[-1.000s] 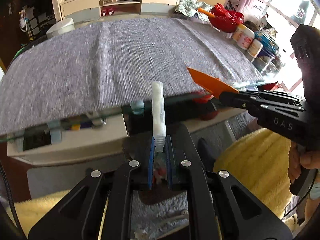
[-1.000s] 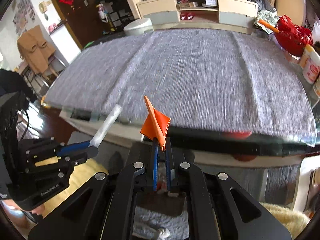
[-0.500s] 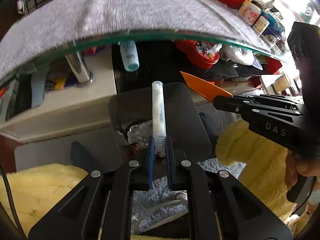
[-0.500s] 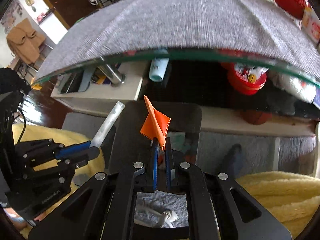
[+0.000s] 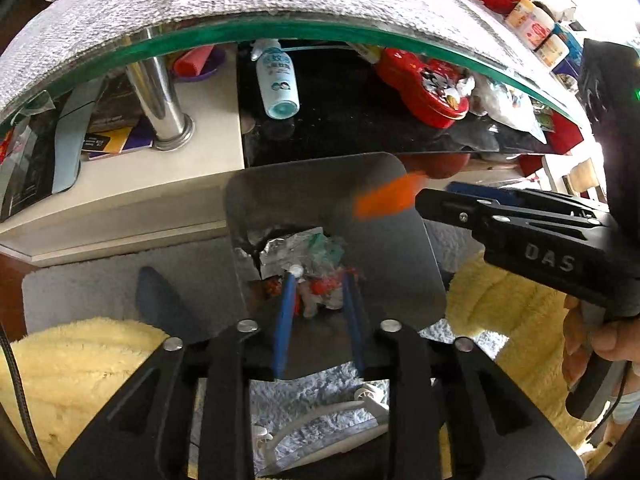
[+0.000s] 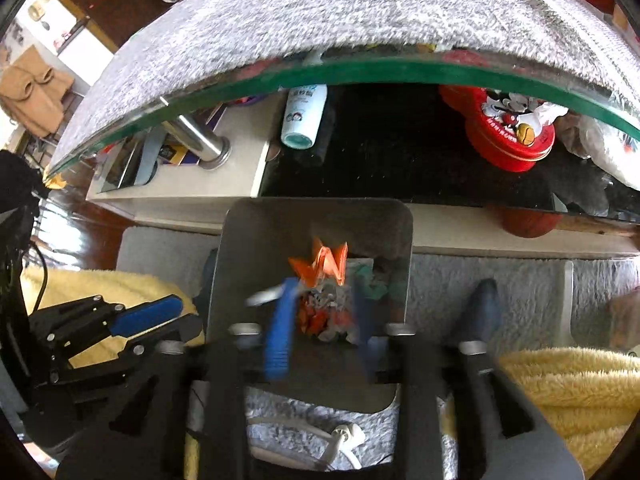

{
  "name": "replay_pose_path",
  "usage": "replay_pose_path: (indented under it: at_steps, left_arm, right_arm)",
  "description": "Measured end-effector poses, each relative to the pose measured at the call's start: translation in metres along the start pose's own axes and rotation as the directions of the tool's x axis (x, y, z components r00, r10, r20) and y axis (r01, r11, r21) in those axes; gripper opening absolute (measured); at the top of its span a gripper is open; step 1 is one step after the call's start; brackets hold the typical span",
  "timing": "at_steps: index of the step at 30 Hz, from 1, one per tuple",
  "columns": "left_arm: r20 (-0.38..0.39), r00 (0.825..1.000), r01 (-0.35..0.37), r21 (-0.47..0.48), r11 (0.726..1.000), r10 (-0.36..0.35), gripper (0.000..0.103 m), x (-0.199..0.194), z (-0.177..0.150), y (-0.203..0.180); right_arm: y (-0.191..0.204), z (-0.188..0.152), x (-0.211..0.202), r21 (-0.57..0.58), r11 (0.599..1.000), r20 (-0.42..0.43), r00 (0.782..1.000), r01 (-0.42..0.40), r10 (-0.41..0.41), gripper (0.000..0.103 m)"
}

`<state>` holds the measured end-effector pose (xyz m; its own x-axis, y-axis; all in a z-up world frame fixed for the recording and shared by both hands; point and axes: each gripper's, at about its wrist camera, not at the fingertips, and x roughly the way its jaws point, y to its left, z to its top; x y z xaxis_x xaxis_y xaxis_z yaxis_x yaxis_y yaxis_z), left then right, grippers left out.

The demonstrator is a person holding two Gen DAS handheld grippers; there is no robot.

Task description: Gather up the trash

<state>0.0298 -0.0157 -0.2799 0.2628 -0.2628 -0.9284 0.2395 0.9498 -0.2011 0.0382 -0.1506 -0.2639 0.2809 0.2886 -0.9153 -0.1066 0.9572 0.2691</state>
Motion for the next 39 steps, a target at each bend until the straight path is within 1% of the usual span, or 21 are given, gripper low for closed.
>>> replay_pose_path:
  at_steps: [1, 3, 4, 6, 7, 8, 9, 14, 17, 18, 20, 22, 26, 27, 28, 29, 31, 32, 34, 37, 39]
  left_arm:
    - [0.002, 1.0, -0.006, -0.005, 1.0, 0.006, 0.034, -0.001, 0.001, 0.001]
    - [0.016, 1.0, -0.011, -0.018, 1.0, 0.012, 0.057, -0.005, 0.003, 0.003]
    - [0.025, 1.0, -0.012, -0.022, 1.0, 0.012, 0.063, -0.007, 0.005, 0.003]
    - [0.053, 0.998, -0.015, -0.03, 0.999, 0.016, 0.089, -0.014, 0.008, 0.005]
    - [0.062, 0.998, -0.02, -0.029, 0.999, 0.022, 0.093, -0.018, 0.01, 0.005]
    - [0.075, 0.997, -0.029, -0.024, 0.999, 0.031, 0.095, -0.023, 0.013, 0.004]
    - [0.087, 0.995, -0.042, -0.018, 0.999, 0.043, 0.095, -0.027, 0.016, 0.004]
    - [0.172, 0.981, -0.09, -0.003, 0.996, 0.089, 0.095, -0.062, 0.032, 0.0]
    - [0.247, 0.961, -0.129, 0.002, 0.992, 0.124, 0.095, -0.092, 0.045, -0.005]
    - [0.273, 0.953, -0.137, 0.005, 0.991, 0.13, 0.095, -0.102, 0.05, -0.006]
    - [0.339, 0.929, -0.162, 0.01, 0.987, 0.149, 0.095, -0.128, 0.06, -0.011]
    - [0.407, 0.898, -0.188, 0.013, 0.982, 0.166, 0.095, -0.155, 0.067, -0.016]
    - [0.513, 0.835, -0.237, 0.012, 0.971, 0.197, 0.095, -0.198, 0.072, -0.029]
    - [0.548, 0.812, -0.243, 0.005, 0.97, 0.201, 0.095, -0.211, 0.071, -0.033]
    - [0.569, 0.798, -0.242, -0.002, 0.97, 0.2, 0.095, -0.22, 0.071, -0.035]
    - [0.591, 0.782, -0.237, -0.009, 0.971, 0.196, 0.095, -0.229, 0.07, -0.038]
    - [0.621, 0.762, -0.223, -0.015, 0.975, 0.184, 0.095, -0.243, 0.069, -0.041]
    - [0.634, 0.754, -0.216, -0.011, 0.976, 0.174, 0.095, -0.249, 0.069, -0.045]
    - [0.654, 0.739, -0.212, -0.007, 0.977, 0.165, 0.095, -0.257, 0.066, -0.05]
    - [0.681, 0.714, -0.208, -0.019, 0.978, 0.165, 0.095, -0.266, 0.061, -0.055]
    - [0.691, 0.705, -0.202, -0.021, 0.979, 0.161, 0.095, -0.268, 0.058, -0.055]
  right_arm:
    - [0.0, 0.002, -0.002, 0.0, 1.0, 0.009, 1.0, 0.008, -0.008, 0.055]
    - [-0.003, 0.005, -0.006, 0.003, 1.0, 0.022, 1.0, 0.015, -0.015, 0.063]
    - [-0.004, 0.006, -0.009, 0.005, 1.0, 0.032, 0.999, 0.019, -0.019, 0.071]
    - [-0.006, 0.01, -0.019, 0.006, 0.999, 0.063, 0.997, 0.036, -0.037, 0.08]
    - [-0.007, 0.011, -0.024, 0.008, 0.999, 0.079, 0.996, 0.048, -0.048, 0.088]
    - [-0.009, 0.014, -0.032, 0.013, 0.998, 0.101, 0.993, 0.062, -0.063, 0.098]
    - [-0.011, 0.016, -0.04, 0.018, 0.997, 0.124, 0.989, 0.074, -0.076, 0.1]
    - [-0.012, 0.03, -0.084, 0.028, 0.994, 0.234, 0.966, 0.109, -0.112, 0.1]
    - [-0.009, 0.038, -0.117, 0.028, 0.996, 0.317, 0.944, 0.086, -0.09, 0.1]
    - [-0.006, 0.042, -0.13, 0.023, 0.995, 0.348, 0.932, 0.098, -0.1, 0.1]
    - [0.002, 0.048, -0.155, 0.015, 0.991, 0.405, 0.906, 0.131, -0.126, 0.1]
    - [0.008, 0.053, -0.177, 0.016, 0.987, 0.457, 0.877, 0.158, -0.148, 0.1]
    - [0.016, 0.052, -0.229, 0.039, 0.984, 0.58, 0.798, 0.174, -0.165, 0.1]
    - [0.016, 0.05, -0.237, 0.047, 0.983, 0.602, 0.781, 0.176, -0.168, 0.1]
    - [0.018, 0.049, -0.25, 0.058, 0.983, 0.631, 0.756, 0.176, -0.173, 0.1]
    - [0.019, 0.047, -0.258, 0.065, 0.982, 0.649, 0.74, 0.177, -0.176, 0.1]
    - [0.023, 0.041, -0.274, 0.078, 0.979, 0.69, 0.699, 0.188, -0.189, 0.1]
    - [0.026, 0.038, -0.284, 0.083, 0.975, 0.716, 0.668, 0.208, -0.204, 0.1]
    - [0.031, 0.033, -0.295, 0.097, 0.967, 0.745, 0.628, 0.234, -0.226, 0.1]
    - [0.026, 0.027, -0.304, 0.144, 0.966, 0.764, 0.597, 0.213, -0.245, 0.1]
    - [0.024, 0.026, -0.305, 0.151, 0.966, 0.768, 0.591, 0.208, -0.247, 0.1]
